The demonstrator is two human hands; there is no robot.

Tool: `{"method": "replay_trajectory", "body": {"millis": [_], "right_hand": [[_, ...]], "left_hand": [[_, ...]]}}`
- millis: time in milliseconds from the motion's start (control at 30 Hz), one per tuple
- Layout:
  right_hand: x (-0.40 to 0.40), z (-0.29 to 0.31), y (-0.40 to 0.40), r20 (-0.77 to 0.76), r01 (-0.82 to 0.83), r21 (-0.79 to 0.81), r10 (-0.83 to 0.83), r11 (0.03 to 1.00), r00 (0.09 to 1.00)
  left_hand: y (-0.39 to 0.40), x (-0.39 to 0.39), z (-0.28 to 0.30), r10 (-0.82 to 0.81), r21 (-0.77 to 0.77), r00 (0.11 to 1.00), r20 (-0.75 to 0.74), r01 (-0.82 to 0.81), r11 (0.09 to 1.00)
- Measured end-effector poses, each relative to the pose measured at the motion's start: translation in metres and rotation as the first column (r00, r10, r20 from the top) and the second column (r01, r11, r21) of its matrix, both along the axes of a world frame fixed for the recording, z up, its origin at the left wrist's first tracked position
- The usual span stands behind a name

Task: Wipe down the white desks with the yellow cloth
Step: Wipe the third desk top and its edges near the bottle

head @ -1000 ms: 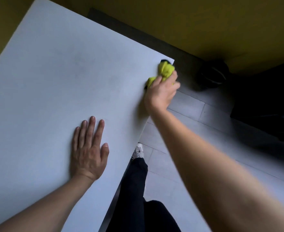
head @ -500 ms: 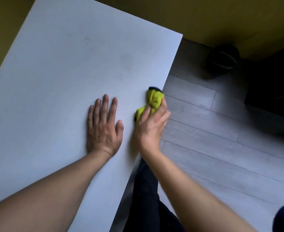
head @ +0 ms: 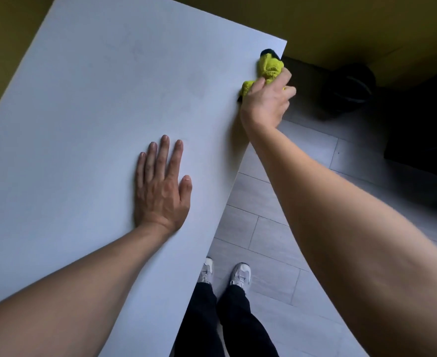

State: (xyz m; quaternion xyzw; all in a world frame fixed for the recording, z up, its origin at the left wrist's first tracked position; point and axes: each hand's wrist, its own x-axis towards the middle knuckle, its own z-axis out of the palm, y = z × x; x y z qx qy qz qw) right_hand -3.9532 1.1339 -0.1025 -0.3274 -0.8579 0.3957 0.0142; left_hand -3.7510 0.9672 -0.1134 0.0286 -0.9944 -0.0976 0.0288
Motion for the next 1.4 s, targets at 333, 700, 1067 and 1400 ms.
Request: {"method": "replay_trajectory", "body": {"millis": [333, 700, 1067, 1400], "right_hand": [[0.240, 0.000, -0.059, -0.135, -0.054, -0.158, 0.032, 0.986, 0.990], [0.078, 0.005, -0.019, -0.010, 0.028, -0.019, -0.028, 0.999, 1.000], [0.271, 0.001, -0.067, -0.110, -0.075, -0.078, 0.066, 0.994, 0.992], [0.185, 0.005, -0.048, -0.058, -0.002, -0.016, 0.001, 1.000, 0.998]], "left_hand": [[0.000, 0.001, -0.001, -0.013, -0.031, 1.000, -0.011, 0.012, 0.999], [-0.001, 0.001, -0.003, -0.014, -0.025, 1.000, 0.017, 0.015, 1.000], [-0.003, 0.001, -0.002, -0.034, 0.022, 0.999, 0.022, 0.033, 0.999], [-0.009, 0.003, 0.005, -0.090, 0.039, 0.993, 0.081, 0.087, 0.995]]}}
